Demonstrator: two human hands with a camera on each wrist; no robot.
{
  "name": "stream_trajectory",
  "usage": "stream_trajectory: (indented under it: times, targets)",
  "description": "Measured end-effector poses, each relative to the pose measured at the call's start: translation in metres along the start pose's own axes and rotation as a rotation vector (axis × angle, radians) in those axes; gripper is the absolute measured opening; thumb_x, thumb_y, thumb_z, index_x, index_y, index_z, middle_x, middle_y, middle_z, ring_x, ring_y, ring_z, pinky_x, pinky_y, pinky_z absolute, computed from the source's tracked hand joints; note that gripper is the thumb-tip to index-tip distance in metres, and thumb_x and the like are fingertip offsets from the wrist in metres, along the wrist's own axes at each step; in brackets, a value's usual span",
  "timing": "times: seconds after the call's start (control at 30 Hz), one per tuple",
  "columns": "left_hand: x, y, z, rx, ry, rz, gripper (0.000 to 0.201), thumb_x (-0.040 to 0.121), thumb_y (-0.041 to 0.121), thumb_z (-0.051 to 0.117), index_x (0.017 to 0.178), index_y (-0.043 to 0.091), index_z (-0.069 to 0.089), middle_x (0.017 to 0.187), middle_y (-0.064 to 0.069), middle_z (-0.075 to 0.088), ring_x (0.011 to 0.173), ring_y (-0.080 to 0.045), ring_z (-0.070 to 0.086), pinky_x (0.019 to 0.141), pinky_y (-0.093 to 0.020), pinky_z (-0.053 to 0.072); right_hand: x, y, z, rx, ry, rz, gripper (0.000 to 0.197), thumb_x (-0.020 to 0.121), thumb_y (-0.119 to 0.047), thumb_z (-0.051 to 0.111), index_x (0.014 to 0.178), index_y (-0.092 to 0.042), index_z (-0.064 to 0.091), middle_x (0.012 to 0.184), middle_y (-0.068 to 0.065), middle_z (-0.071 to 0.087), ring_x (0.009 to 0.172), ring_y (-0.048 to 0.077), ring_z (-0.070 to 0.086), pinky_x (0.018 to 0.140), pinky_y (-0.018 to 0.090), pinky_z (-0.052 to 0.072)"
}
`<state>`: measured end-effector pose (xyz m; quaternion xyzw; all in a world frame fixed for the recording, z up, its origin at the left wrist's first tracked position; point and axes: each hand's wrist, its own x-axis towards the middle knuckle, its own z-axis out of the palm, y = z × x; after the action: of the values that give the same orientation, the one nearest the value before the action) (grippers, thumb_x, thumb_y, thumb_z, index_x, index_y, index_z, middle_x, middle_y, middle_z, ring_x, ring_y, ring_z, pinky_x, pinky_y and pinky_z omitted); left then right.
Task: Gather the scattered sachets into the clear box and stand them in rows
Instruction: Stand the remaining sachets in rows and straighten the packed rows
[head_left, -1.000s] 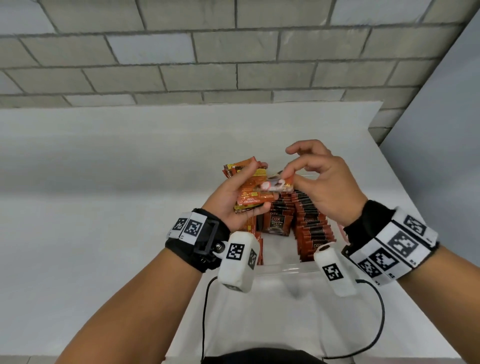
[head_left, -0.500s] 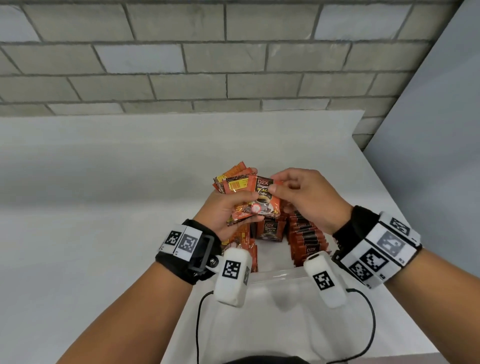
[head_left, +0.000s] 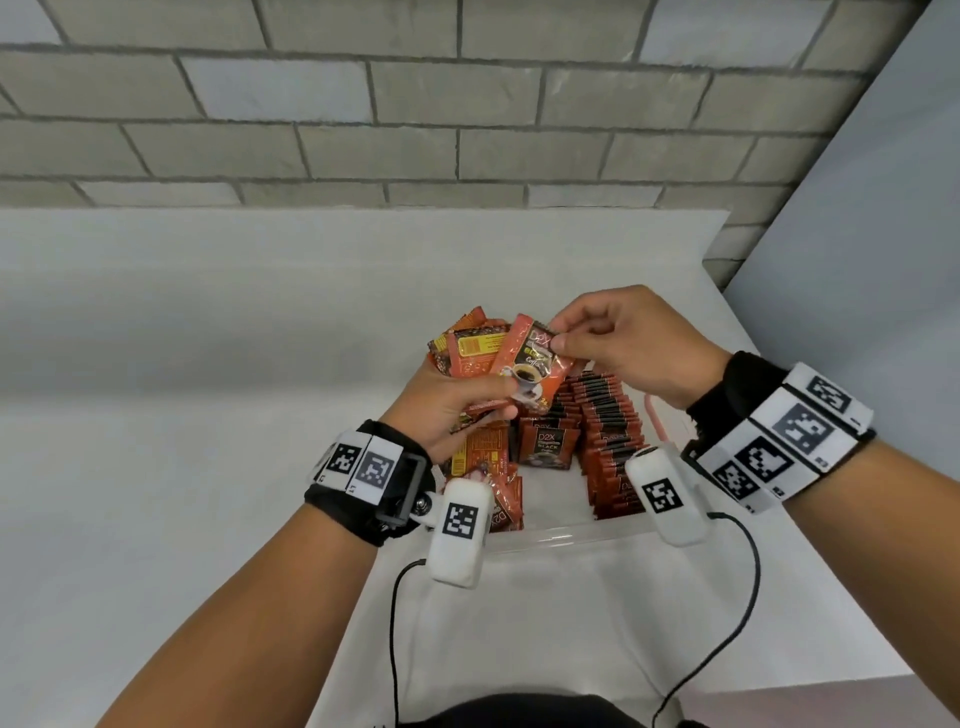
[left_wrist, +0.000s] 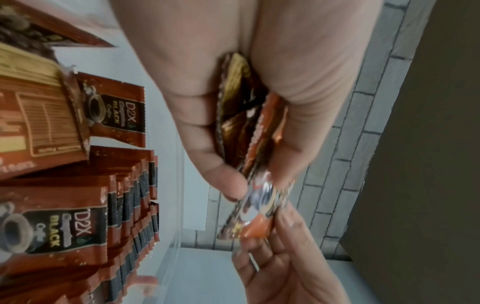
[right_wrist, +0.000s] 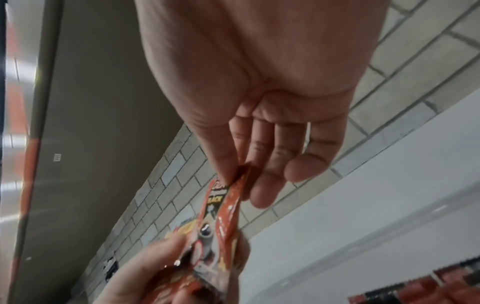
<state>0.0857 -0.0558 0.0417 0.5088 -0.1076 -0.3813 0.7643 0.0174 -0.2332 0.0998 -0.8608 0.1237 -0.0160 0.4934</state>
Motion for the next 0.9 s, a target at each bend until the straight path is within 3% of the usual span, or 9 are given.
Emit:
stream_trajectory:
  times: [0.1, 0.17, 0.27, 0.43, 0.6, 0.73, 0.9]
  targets:
    - [0.0, 0.0, -0.014, -0.106, 0.131, -0.018, 0.011, 0.083, 0.005, 0.062, 0.094, 0.004, 0.065, 0.084, -0.007, 0.073, 0.07, -0.014, 0.07, 0.056, -0.02, 0.056, -0.002, 0.003, -0.009, -0.103, -0.03, 0.067, 0.004, 0.085, -0.014, 0.07, 0.085, -0.015, 0.066, 0.072, 0.001, 0.073, 0.065, 0.015, 0.069, 0.059, 0.015, 0.047]
    - [0.001, -0.001, -0.025, -0.134, 0.218, -0.032, 0.01, 0.09, 0.006, 0.057, 0.093, 0.005, 0.067, 0.084, -0.007, 0.073, 0.075, -0.016, 0.071, 0.056, -0.021, 0.055, -0.004, 0.008, -0.01, -0.306, -0.09, 0.105, 0.004, 0.084, -0.019, 0.07, 0.083, -0.018, 0.066, 0.075, -0.001, 0.073, 0.072, 0.014, 0.069, 0.07, 0.024, 0.052]
    - [0.0, -0.005, -0.035, -0.15, 0.26, -0.036, 0.011, 0.091, 0.009, 0.057, 0.09, 0.005, 0.067, 0.084, -0.01, 0.072, 0.078, -0.02, 0.071, 0.056, -0.023, 0.055, -0.005, 0.013, 0.0, -0.535, -0.196, 0.104, 0.006, 0.085, -0.025, 0.07, 0.082, -0.019, 0.068, 0.086, -0.006, 0.069, 0.084, 0.01, 0.064, 0.079, 0.026, 0.05]
    - [0.0, -0.004, -0.035, -0.181, 0.262, -0.047, 0.008, 0.092, 0.011, 0.058, 0.093, 0.007, 0.065, 0.088, -0.007, 0.072, 0.076, -0.02, 0.071, 0.056, -0.024, 0.056, 0.0, 0.016, 0.018, -0.714, -0.337, 0.116, 0.009, 0.085, -0.021, 0.069, 0.077, -0.017, 0.068, 0.074, -0.009, 0.063, 0.069, 0.009, 0.057, 0.06, 0.019, 0.04]
    - [-0.001, -0.004, -0.035, -0.189, 0.249, -0.048, 0.009, 0.092, 0.01, 0.057, 0.092, 0.005, 0.064, 0.085, -0.007, 0.071, 0.072, -0.019, 0.07, 0.056, -0.024, 0.055, 0.008, 0.02, 0.032, -0.835, -0.385, 0.146, 0.009, 0.085, -0.015, 0.065, 0.078, -0.013, 0.071, 0.083, -0.001, 0.071, 0.077, 0.014, 0.065, 0.068, 0.023, 0.05]
    - [0.0, -0.004, -0.036, -0.206, 0.232, -0.052, 0.01, 0.093, 0.011, 0.057, 0.092, 0.004, 0.064, 0.085, -0.008, 0.07, 0.071, -0.02, 0.07, 0.055, -0.024, 0.055, 0.011, 0.023, 0.04, -0.917, -0.412, 0.163, 0.01, 0.086, -0.016, 0.066, 0.077, -0.013, 0.068, 0.086, 0.003, 0.07, 0.081, 0.018, 0.065, 0.063, 0.022, 0.047]
    - [-0.001, -0.004, -0.038, -0.223, 0.217, -0.053, 0.009, 0.093, 0.011, 0.056, 0.095, 0.004, 0.062, 0.088, -0.008, 0.07, 0.072, -0.02, 0.07, 0.054, -0.024, 0.056, 0.012, 0.028, 0.044, -0.951, -0.405, 0.171, 0.012, 0.085, -0.016, 0.066, 0.073, -0.016, 0.066, 0.083, 0.003, 0.069, 0.079, 0.02, 0.065, 0.069, 0.029, 0.052]
